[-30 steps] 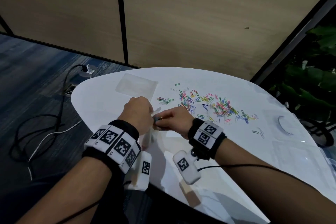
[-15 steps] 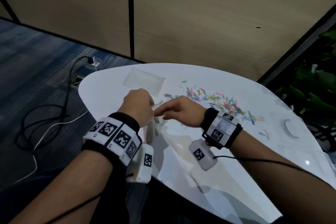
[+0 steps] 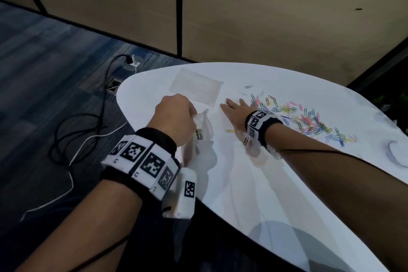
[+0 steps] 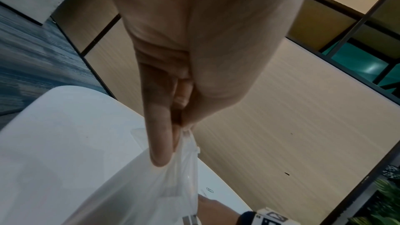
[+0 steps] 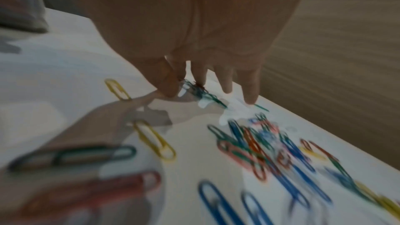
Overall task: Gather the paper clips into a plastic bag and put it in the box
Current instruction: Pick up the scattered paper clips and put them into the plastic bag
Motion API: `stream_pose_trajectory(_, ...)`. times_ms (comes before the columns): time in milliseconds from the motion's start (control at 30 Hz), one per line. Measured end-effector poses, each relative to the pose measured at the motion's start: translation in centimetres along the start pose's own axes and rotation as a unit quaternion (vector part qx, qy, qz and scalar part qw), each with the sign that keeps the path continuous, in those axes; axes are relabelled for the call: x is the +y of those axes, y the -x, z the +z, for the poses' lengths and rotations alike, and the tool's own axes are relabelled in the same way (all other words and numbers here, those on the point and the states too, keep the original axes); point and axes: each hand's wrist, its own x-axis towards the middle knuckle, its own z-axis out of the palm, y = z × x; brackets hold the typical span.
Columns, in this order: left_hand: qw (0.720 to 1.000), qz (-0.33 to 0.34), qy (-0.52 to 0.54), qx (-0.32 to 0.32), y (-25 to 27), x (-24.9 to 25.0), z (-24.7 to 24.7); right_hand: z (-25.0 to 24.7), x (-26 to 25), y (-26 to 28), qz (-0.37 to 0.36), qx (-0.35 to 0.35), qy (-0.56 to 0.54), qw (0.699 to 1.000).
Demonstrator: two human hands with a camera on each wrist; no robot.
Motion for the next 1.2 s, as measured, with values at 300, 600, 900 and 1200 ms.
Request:
stream_pose_trajectory(300,1.000,0.010,-0.017,-0.006,0.2,1.0,1.0,2.2,1.5,4.2,0.026,0.113,-0.042,0.992)
stream_pose_trajectory(600,0.999,0.017,-0.029,-0.016,0.2,1.9,1.6,0.9,6.0,6.2,0.242,0.171,-0.602,0.741)
stream_pose_trajectory(900,0.999,0.014,-0.025,-0.015,0.4,2.6,1.9,-6.2,-0.8,14.0,0.053,0.110,-0.868,0.481)
stream_pose_trajectory(1200,0.998,0.028,-0.044,-0.023,0.9,4.0,3.6,-5.0,-7.2,14.1,0.094,0.076,-0.865,0.486)
